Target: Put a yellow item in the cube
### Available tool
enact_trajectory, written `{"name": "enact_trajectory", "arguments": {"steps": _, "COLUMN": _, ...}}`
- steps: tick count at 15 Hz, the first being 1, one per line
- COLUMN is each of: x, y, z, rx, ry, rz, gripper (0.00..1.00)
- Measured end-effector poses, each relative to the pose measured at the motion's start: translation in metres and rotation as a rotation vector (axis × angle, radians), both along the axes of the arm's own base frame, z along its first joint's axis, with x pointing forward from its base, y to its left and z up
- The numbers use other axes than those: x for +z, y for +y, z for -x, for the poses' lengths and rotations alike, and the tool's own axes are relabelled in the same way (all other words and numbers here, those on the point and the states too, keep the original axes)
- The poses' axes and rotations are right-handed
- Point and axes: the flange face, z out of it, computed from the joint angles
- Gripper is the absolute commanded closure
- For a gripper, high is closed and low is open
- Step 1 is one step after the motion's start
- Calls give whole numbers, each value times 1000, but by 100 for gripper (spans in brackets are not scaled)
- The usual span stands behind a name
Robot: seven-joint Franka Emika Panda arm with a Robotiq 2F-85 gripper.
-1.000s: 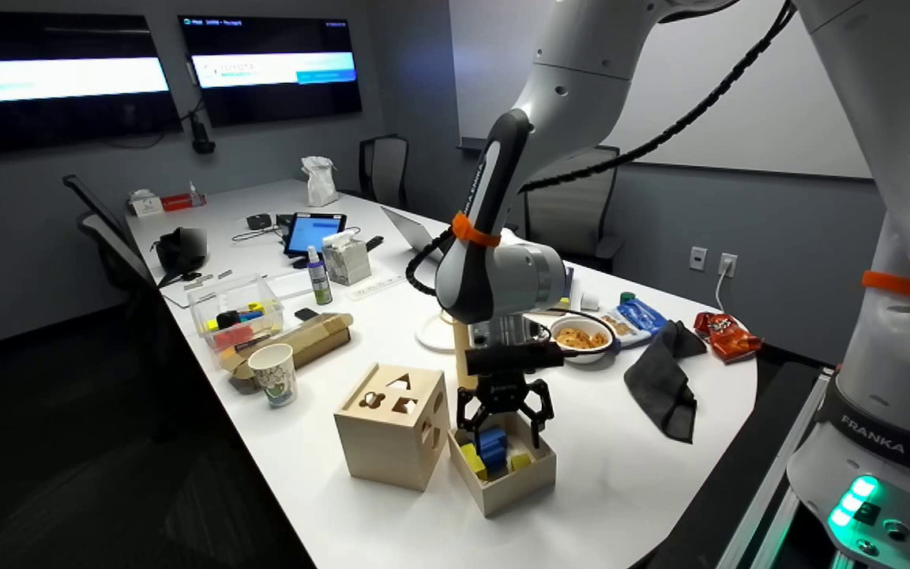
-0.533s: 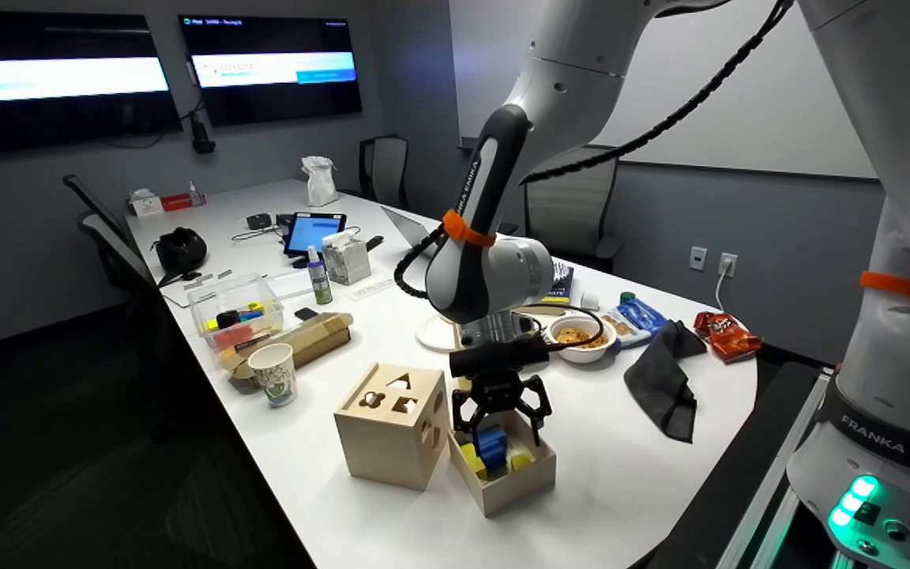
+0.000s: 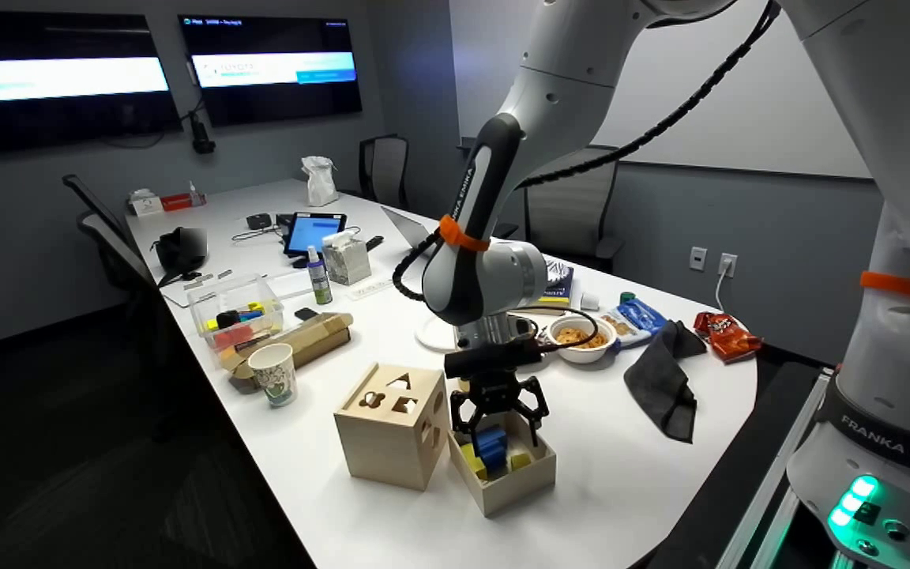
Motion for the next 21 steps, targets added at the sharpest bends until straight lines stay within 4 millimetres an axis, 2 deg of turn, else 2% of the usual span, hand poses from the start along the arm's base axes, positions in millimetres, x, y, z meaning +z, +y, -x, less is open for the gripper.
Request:
{"name": "enact_trajectory", "arguments": {"steps": 8, "x": -21, "y": -5, "z": -1, "rx": -3, "ry": 48, "rz": 9, "gripper": 0}}
{"name": "enact_trajectory", "arguments": {"steps": 9, "x": -23, "y": -6, "z": -2, "rx": -5, "ry": 49, "rz": 10, "gripper": 9}}
{"name": "enact_trajectory", "arguments": {"steps": 10, "x": -25, "y": -7, "z": -3, "rx": -6, "ry": 51, "rz": 11, "gripper": 26}}
{"name": "enact_trajectory", "arguments": {"steps": 17, "x": -33, "y": -4, "z": -7, "rx": -9, "ry": 88, "rz": 18, "gripper": 82}}
{"name": "enact_trajectory", "arguments": {"steps": 18, "x": -32, "y": -4, "z": -7, "rx": -10, "ry": 100, "rz": 22, "gripper": 85}}
{"name": "enact_trajectory", "arguments": {"steps": 19, "x": -32, "y": -5, "z": -7, "rx": -11, "ry": 111, "rz": 26, "gripper": 68}}
{"name": "enact_trajectory", "arguments": {"steps": 21, "x": -31, "y": -5, "z": -8, "rx": -14, "ry": 127, "rz": 33, "gripper": 49}}
